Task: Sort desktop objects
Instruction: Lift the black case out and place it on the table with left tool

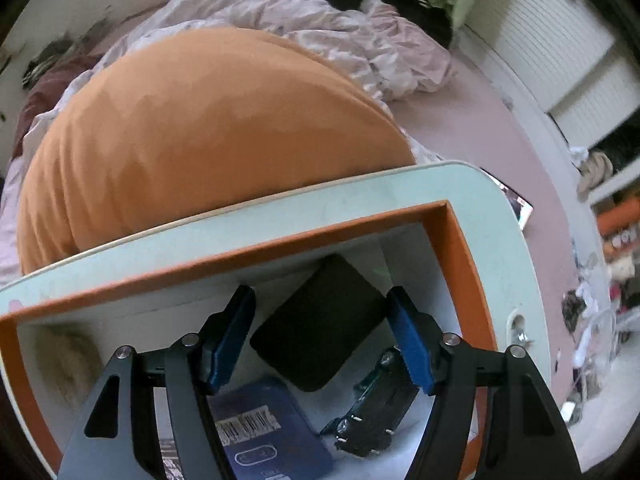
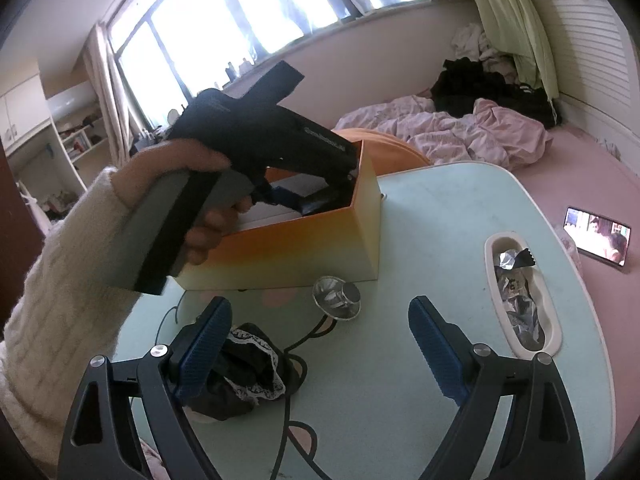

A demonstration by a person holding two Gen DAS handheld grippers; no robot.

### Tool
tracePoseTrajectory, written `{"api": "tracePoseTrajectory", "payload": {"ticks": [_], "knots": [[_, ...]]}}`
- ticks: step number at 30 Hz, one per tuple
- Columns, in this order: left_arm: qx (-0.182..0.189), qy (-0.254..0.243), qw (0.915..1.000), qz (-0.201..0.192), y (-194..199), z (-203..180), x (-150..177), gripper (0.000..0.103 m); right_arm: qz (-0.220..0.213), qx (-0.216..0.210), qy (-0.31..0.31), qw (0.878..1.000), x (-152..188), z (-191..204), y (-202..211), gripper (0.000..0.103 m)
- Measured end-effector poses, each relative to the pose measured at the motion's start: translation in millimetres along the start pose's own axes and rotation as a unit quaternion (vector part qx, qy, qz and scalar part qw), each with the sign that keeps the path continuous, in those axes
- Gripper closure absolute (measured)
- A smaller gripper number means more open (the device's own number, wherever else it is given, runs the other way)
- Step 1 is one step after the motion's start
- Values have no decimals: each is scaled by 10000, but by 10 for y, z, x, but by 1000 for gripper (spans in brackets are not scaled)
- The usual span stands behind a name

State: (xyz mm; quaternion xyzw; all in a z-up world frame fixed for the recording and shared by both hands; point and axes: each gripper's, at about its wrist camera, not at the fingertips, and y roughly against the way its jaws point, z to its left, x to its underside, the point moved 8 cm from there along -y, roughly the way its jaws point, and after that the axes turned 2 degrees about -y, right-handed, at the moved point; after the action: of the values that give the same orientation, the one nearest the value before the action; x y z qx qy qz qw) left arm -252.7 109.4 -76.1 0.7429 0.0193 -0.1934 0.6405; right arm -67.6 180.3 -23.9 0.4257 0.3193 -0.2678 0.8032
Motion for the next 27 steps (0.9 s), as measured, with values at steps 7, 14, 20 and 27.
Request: {"api": "tracePoseTrajectory", "payload": {"ticks": [7,14,20,27], "knots": [[368,76,9989,-278,145,167,53,61,13,-14,-40,10000,-12,-7,-18,13],[786,278,9918,-971,558,311,48,63,21,-26,-70,10000,-19,-28,-21,13],[1409,474,9768,-1544,1086,364,116,63,15,-22,-60,10000,-25,-44,-21,13],[1992,-17,9578,-2074,1723,281,866,63,17,-20,-63,10000,-25,-55,-26,13]]}}
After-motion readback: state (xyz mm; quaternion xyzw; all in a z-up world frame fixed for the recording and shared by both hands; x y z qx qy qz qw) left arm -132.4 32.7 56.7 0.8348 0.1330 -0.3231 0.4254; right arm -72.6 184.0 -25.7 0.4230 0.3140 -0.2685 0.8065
